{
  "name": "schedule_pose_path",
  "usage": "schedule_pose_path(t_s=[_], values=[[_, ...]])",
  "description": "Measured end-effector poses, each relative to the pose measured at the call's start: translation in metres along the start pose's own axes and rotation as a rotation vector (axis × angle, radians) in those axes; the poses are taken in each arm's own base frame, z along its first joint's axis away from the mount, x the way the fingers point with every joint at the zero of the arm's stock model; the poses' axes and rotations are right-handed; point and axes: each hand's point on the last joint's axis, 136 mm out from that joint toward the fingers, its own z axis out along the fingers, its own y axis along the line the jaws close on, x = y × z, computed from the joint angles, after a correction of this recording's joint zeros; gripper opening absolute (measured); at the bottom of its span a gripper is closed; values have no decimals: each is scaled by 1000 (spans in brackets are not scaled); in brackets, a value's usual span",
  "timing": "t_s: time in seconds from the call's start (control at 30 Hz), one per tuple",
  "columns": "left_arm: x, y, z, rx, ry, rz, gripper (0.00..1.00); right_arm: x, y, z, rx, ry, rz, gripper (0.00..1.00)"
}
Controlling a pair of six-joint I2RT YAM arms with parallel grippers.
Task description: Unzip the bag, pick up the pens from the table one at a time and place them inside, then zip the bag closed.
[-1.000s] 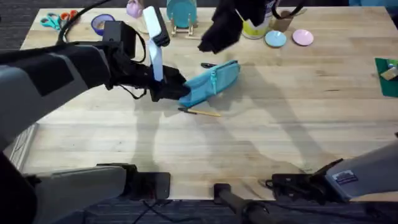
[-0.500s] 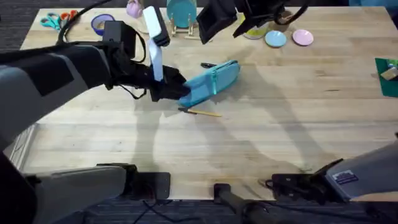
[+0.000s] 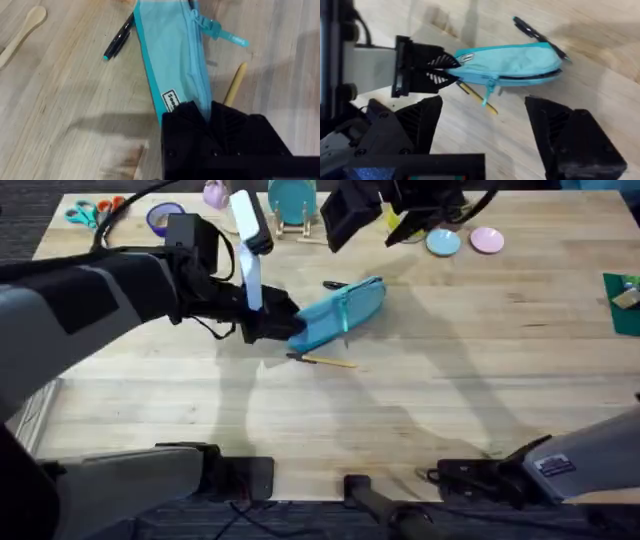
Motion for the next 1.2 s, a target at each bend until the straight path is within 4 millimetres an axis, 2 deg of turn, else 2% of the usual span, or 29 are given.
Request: schedule_pose_path(t_s=[0.27, 0.37, 0.53, 0.7, 1.03, 1.2], values=[[0, 0, 0, 0, 0, 0, 42, 9, 3, 5, 109, 17, -24, 996], [0, 0, 0, 0, 0, -1, 42, 13, -2, 11, 135, 29, -17, 997], [0, 0, 0, 0, 0, -1, 42, 37, -20, 36, 181, 112, 38, 995], [0, 0, 0, 0, 0, 0, 42, 55, -28, 49, 201, 169, 68, 997], [0, 0, 0, 0, 0, -1, 42, 61, -14, 68, 152, 172, 46, 997], [0, 0, 0, 0, 0, 0, 42, 63, -15, 80, 134, 169, 49, 996]])
